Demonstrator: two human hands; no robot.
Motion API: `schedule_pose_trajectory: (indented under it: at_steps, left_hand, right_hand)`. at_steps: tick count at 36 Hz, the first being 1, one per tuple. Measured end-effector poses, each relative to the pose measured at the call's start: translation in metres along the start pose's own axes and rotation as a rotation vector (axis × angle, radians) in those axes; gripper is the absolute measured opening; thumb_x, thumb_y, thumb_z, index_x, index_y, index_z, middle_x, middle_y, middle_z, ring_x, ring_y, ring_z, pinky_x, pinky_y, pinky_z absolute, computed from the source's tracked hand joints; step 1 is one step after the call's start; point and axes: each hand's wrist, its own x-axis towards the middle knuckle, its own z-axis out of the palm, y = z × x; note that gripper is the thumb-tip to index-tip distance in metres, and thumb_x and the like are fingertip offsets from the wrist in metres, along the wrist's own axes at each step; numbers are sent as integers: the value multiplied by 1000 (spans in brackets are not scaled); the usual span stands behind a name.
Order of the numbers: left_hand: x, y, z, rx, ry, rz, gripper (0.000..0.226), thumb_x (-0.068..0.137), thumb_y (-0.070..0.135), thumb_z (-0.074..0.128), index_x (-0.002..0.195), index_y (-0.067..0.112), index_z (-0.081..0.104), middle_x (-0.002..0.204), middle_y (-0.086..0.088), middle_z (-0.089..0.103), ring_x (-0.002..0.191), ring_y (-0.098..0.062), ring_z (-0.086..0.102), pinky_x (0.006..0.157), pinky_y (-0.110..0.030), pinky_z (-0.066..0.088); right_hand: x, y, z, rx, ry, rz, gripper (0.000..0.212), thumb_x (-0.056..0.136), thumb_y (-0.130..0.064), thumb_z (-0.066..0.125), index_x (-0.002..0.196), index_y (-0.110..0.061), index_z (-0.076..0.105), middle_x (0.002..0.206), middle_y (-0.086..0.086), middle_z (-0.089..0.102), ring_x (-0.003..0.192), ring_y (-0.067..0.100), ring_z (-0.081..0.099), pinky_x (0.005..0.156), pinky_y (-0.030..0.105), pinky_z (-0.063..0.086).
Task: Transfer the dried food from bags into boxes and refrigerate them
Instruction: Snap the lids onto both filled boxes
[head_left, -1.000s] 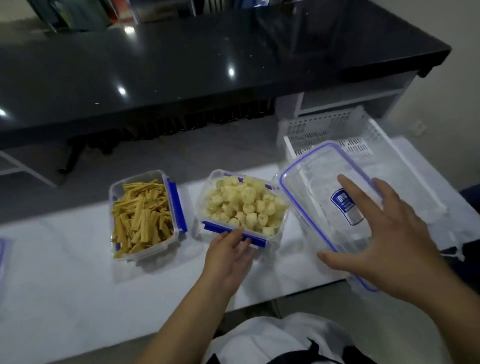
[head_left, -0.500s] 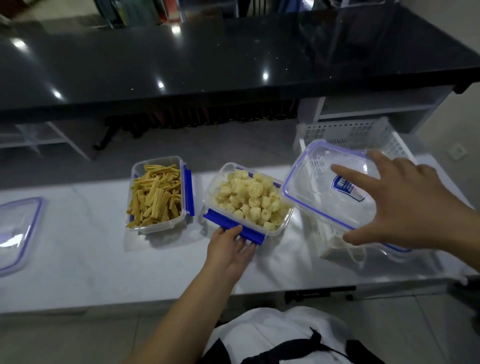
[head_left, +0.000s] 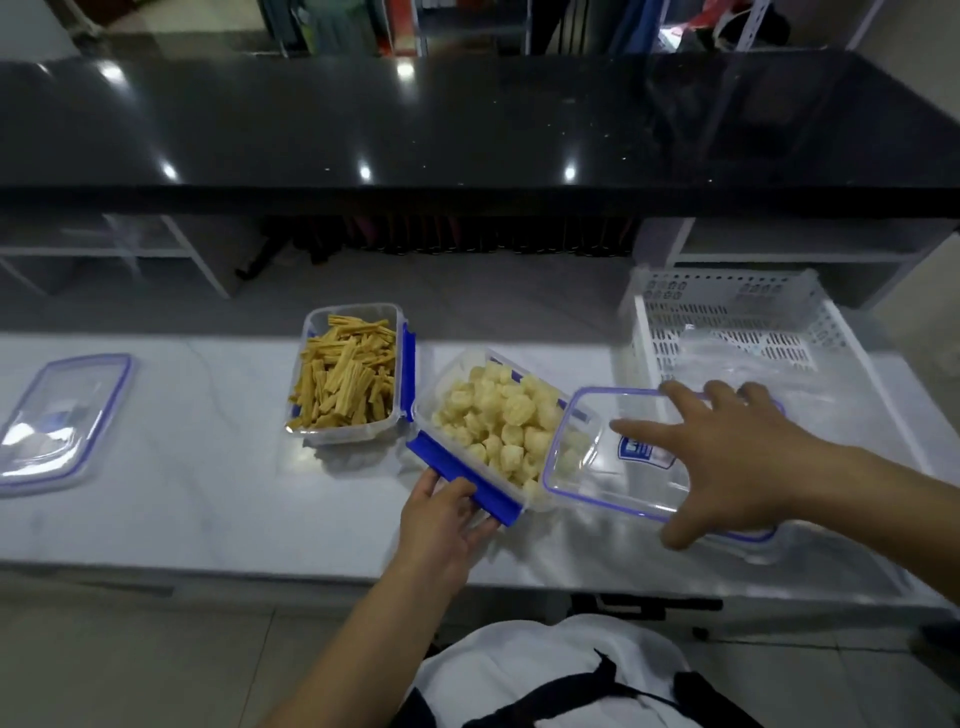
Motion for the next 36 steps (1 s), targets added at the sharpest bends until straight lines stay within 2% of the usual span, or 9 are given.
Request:
schedule_pose_trajectory:
  at_steps: [4, 9, 14, 19, 22, 25, 30, 36]
  left_hand:
    - [-3, -1, -7, -19, 12, 18, 48, 94, -7, 52, 131, 23, 58, 105, -13, 76, 94, -31, 75, 68, -44, 61]
    - [-8, -1, -11, -24, 45, 46, 55, 94, -9, 51, 139, 23, 53, 118, -19, 71, 98, -35, 73, 63, -41, 60]
    - [-12, 0, -11, -24, 44, 47, 56, 94, -7, 54, 140, 24, 50, 119, -18, 70, 103, -36, 71, 68, -44, 61]
    - [-12, 0, -11, -47, 51, 38, 52, 94, -7, 55, 136, 24, 54, 106, -16, 76, 98, -35, 74, 70, -47, 62]
    - [-12, 0, -12, -47, 35, 43, 51, 93, -7, 54, 133, 24, 56, 97, -11, 78, 93, -32, 75, 69, -45, 62]
    - [-11, 0, -13, -65, 27, 41, 50, 93, -8, 55, 131, 25, 56, 95, -11, 78, 91, -31, 76, 68, -44, 62]
    - [-12, 0, -14, -59, 10, 51, 49, 94, -7, 57, 131, 25, 55, 98, -11, 77, 94, -31, 75, 68, -44, 62]
    - [-9, -1, -16, -67, 6, 35, 54, 90, -4, 64, 133, 26, 54, 103, -13, 77, 96, -33, 75, 69, -43, 61]
  right_hand:
    - [7, -4, -6, 78, -40, -81, 123, 42, -90, 52, 148, -61, -4, 166, 4, 2, 143, 35, 22, 114, 49, 21]
    - [14, 12, -19, 155, 35, -43, 124, 36, -95, 47, 144, -65, -5, 165, 0, 5, 143, 32, 24, 113, 49, 21]
    - [28, -1, -17, 135, 37, -40, 121, 46, -91, 57, 148, -61, -2, 166, 5, 4, 144, 37, 24, 113, 51, 23]
    - [33, -29, 5, 90, 53, -144, 128, 35, -93, 43, 148, -59, -6, 164, 5, 5, 140, 37, 26, 112, 52, 23]
    - [33, -28, 6, 111, 68, -160, 127, 35, -93, 42, 147, -60, -6, 165, 3, 4, 142, 36, 23, 113, 51, 21]
    - [34, -13, -2, 160, 99, -142, 124, 38, -93, 46, 147, -62, -3, 165, 1, 4, 143, 35, 23, 113, 50, 21]
    - [48, -1, -13, 133, 188, -62, 126, 34, -96, 41, 147, -62, -2, 165, 7, 8, 141, 37, 27, 111, 51, 24]
    - [61, -37, 1, 139, 103, -190, 123, 43, -91, 55, 149, -60, 0, 165, 6, 5, 140, 38, 26, 113, 53, 23]
